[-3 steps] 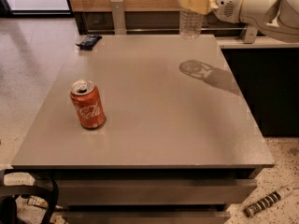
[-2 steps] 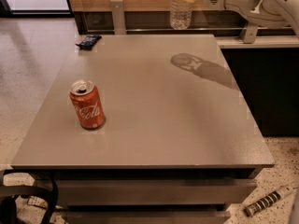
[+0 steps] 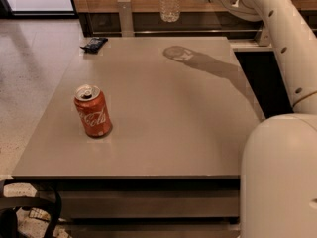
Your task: Move water bottle near rxbar blueberry
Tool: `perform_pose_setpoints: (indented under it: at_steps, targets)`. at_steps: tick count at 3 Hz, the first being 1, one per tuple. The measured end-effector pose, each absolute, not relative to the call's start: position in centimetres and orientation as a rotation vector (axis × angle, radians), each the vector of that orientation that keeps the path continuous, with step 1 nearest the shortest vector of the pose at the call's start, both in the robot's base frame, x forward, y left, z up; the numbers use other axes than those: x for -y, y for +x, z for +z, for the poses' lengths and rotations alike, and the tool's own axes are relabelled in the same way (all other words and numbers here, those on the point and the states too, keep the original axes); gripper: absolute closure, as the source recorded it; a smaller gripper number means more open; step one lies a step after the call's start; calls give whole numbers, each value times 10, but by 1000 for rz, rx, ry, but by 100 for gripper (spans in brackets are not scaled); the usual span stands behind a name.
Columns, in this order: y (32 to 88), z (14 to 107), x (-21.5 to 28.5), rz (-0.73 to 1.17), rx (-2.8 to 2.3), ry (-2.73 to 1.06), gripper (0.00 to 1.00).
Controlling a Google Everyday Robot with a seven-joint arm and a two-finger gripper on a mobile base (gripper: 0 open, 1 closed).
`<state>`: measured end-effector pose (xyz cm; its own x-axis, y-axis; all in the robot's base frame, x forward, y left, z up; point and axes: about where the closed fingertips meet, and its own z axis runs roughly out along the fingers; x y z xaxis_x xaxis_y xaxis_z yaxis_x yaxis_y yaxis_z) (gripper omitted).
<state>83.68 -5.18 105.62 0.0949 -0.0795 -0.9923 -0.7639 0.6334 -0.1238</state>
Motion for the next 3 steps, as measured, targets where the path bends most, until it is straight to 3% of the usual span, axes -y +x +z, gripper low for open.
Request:
perform_pose_setpoints:
  at_steps: [3]
  targets:
    - [862, 1012, -54, 713, -1358, -833, 100]
